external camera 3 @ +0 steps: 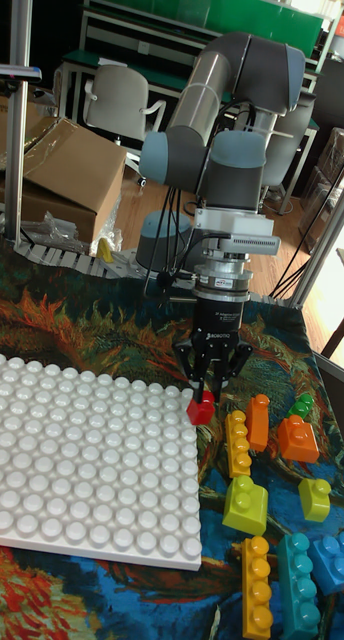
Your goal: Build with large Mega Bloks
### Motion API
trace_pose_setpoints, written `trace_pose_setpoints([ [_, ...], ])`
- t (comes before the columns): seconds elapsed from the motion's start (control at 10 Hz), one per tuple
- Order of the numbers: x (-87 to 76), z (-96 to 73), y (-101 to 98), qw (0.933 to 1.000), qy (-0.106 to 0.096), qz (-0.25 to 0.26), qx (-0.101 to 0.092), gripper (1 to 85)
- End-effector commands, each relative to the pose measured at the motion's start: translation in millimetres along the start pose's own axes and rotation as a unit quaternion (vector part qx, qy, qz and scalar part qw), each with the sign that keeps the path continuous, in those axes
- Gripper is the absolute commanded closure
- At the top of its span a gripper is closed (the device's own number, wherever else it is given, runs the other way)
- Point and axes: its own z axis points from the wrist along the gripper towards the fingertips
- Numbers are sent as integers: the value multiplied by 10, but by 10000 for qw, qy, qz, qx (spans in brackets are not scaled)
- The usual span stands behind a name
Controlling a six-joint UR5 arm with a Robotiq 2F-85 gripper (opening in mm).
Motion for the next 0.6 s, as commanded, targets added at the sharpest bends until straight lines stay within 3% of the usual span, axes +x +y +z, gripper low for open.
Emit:
trace_pose_setpoints([
  [0.0,12,-12,-4,10000,34,36,-21,843],
  [0.2,22,-14,74,9998,55,84,-170,843],
  [0.5,5,-13,64,9999,21,12,-151,843],
])
